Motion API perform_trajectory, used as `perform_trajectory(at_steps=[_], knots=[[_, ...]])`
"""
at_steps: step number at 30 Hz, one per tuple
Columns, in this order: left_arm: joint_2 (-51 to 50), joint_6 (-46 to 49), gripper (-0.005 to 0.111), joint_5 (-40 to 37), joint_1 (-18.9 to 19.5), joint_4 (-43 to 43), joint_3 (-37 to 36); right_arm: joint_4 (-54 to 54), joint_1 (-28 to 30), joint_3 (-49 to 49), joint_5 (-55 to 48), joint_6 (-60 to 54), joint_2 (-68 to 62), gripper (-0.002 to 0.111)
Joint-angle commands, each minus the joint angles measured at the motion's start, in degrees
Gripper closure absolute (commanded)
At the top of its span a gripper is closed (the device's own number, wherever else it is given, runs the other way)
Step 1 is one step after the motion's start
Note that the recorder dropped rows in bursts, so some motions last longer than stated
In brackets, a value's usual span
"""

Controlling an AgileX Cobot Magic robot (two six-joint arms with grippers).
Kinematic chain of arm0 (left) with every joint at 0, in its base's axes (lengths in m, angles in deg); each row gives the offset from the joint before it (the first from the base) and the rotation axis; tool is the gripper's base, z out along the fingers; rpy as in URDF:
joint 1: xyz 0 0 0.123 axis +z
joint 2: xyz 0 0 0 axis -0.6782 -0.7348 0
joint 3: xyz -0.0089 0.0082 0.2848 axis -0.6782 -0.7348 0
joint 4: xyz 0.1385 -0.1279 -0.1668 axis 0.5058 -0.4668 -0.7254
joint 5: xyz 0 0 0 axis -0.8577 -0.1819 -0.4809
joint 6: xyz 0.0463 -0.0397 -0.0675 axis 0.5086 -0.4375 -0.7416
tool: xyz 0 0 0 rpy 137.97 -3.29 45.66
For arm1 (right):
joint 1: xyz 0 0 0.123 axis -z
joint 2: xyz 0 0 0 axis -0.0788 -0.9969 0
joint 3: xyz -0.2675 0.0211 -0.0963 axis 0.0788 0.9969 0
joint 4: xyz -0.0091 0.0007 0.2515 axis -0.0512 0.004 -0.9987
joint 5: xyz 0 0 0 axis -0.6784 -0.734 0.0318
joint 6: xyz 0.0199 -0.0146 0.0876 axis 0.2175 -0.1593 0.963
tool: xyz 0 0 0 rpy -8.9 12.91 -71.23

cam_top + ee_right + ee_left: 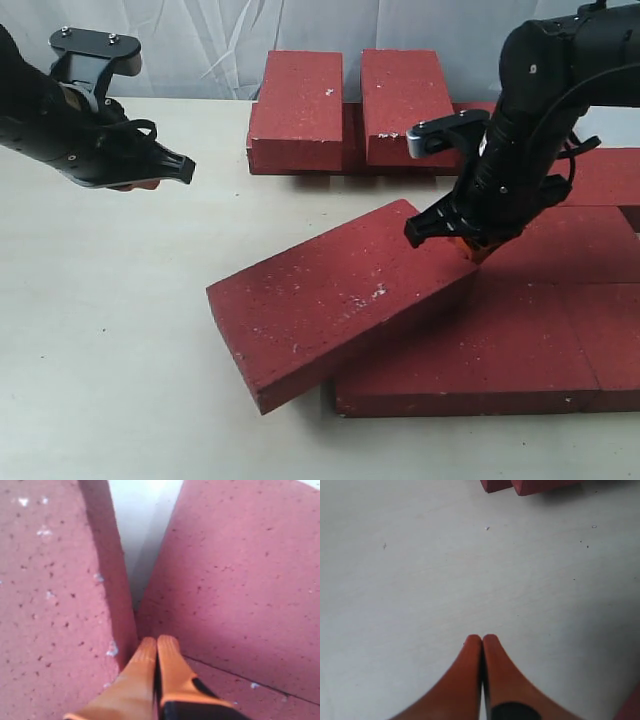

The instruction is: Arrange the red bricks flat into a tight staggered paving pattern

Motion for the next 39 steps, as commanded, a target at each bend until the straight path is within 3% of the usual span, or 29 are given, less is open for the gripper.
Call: perform_trajectory(at_steps=[1,18,24,27,34,39], knots=[[-0.1,0.0,0.107,0.5,-0.2,-0.3,0.4,-1.9,-2.5,-0.2,-0.8,-0.4,0.1,0.109],[2.9,-2.6,0.107,-3.2,-0.2,3.7,0.4,-1.6,-4.4,-0.2,2.6,-0.4,0.2,0.109],[6.6,-17.5,0.107,-3.5,0.2,18.5,-1.7,3.4,-4.4,-0.2,1.6,3.2,1.1,0.109],[6.6,-23.7,0.107,-1.1,3.1,23.2,-4.2,6.5,-4.3,0.7,1.9,5.9,2.9,0.109],[6.6,-23.2,0.107,-0.3,13.9,15.4,-5.3,7.6,-3.4,1.1,4.6,7.8,6.8,0.109],[6.6,-7.1,0.107,-2.8,17.9,-2.0,-5.3,6.8,-2.8,1.1,4.1,8.0,6.9,0.109]])
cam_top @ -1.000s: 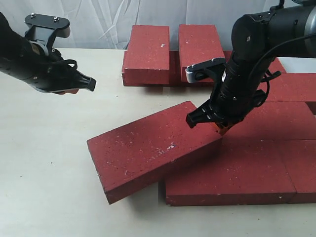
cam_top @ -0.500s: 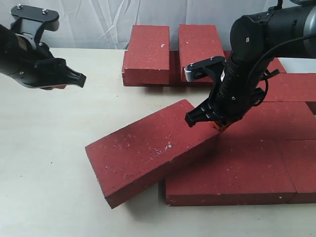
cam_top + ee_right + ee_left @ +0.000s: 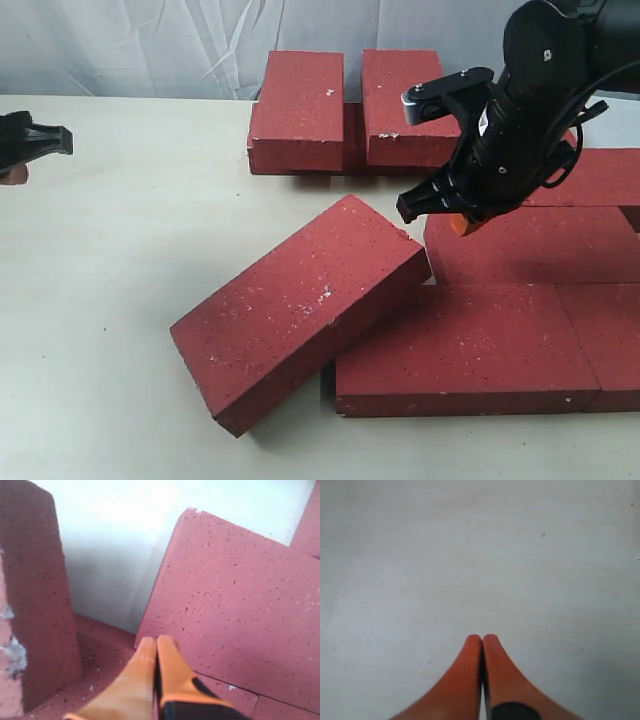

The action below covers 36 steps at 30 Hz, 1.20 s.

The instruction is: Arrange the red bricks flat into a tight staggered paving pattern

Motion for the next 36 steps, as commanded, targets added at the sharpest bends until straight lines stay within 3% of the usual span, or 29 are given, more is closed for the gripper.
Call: perform_trajectory(at_steps=[1,4,10,22,36], knots=[[0.4,15.3,0.107,-2.7,2.7,-16.3,-0.3,0.0,0.6,0.3,-0.1,0.3,0.5,0.109],[0.4,22.6,0.107,-6.7,4.0,-24.0,-0.4,-0.5,0.6,0.3,-0.1,0.3,0.5,0.109],[0.4,23.1,0.107,-9.1,6.5,-26.7,-2.8,-0.8,1.9,0.6,0.1,0.1,0.5,0.109],[0.5,23.1,0.107,-16.0,6.6,-26.4,-10.4,-0.7,4.6,0.6,-1.1,0.0,0.5,0.109],[0.5,24.8,0.107,-19.3,6.5,-26.6,-13.4,0.2,4.6,0.6,-1.2,-1.4,0.4,0.109]])
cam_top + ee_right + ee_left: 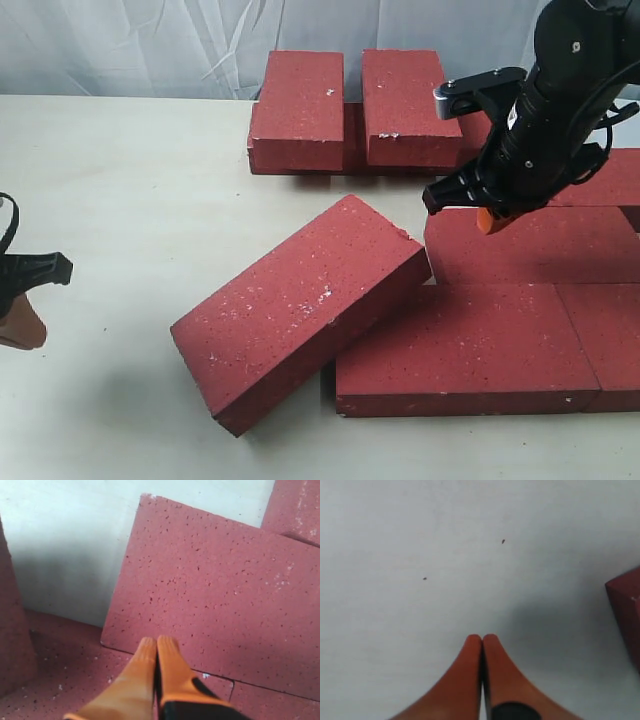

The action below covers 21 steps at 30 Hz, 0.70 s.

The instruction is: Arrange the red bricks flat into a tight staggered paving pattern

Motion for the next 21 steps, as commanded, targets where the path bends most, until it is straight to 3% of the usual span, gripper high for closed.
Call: perform_trajectory(at_steps=[1,8,21], knots=[[0.1,0.5,0.107,-0.4,0.0,-0.3,-0.8,0.5,0.3,0.2,-0.6,-1.6,0.1,0.109],[0.1,1.6,0.107,0.0,0.0,0.0,-1.0,0.3,0.1,1.9,0.2,-1.6,-3.5,0.109],[0.1,1.7,0.107,3.8,0.0,0.3,-2.9,-10.9,-2.8,1.9,1.2,-10.5,-3.5,0.109]])
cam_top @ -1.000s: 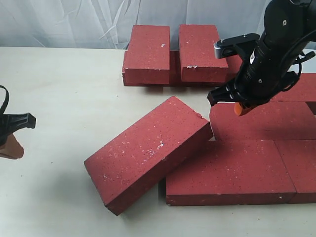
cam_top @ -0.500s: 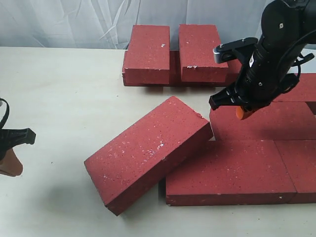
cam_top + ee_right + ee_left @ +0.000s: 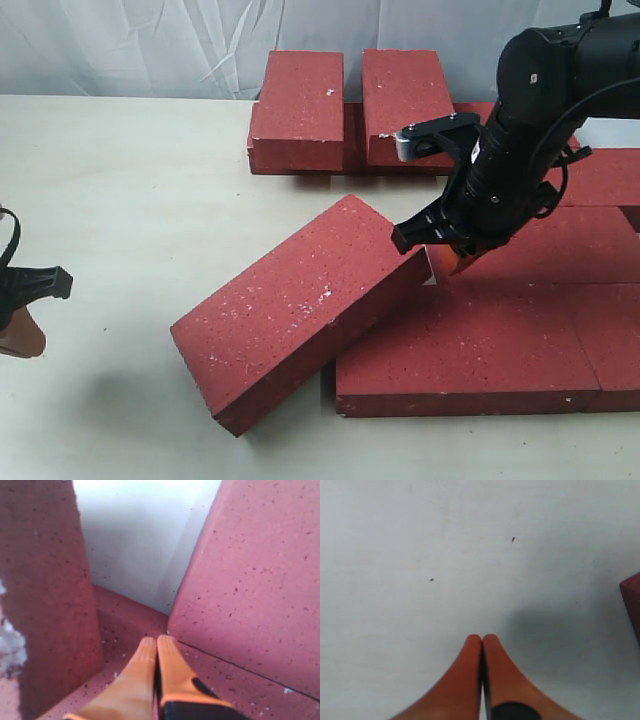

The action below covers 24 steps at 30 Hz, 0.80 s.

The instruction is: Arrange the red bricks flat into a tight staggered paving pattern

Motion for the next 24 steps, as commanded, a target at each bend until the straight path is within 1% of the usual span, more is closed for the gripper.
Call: perform_trajectory(at_steps=[1,13,17,21,24], knots=[[0.1,0.2,0.107,0.6,0.0,0.3,-0.4,-1.9,-0.3,0.1,0.7,-2.1,0.1,0.109],[0.1,0.2,0.107,0.8,0.0,-0.1,-0.4,0.4,-0.1,0.1,0.7,-2.1,0.1,0.109],[0.7,0.2,0.107,0.8,0.0,-0.1,0.3,4.3,-0.1,-0.8,0.0,-0.2,0.4,0.109],[4.2,0.2,0.107,0.8,0.0,0.8,0.6,10.4,-0.1,-0.9,-0.8,5.2,0.7,0.109],[8.2,-0.1,0.107,0.8,0.0,2.6,0.6,11.3,-0.1,-0.9,-1.8,5.2,0.7,0.109]])
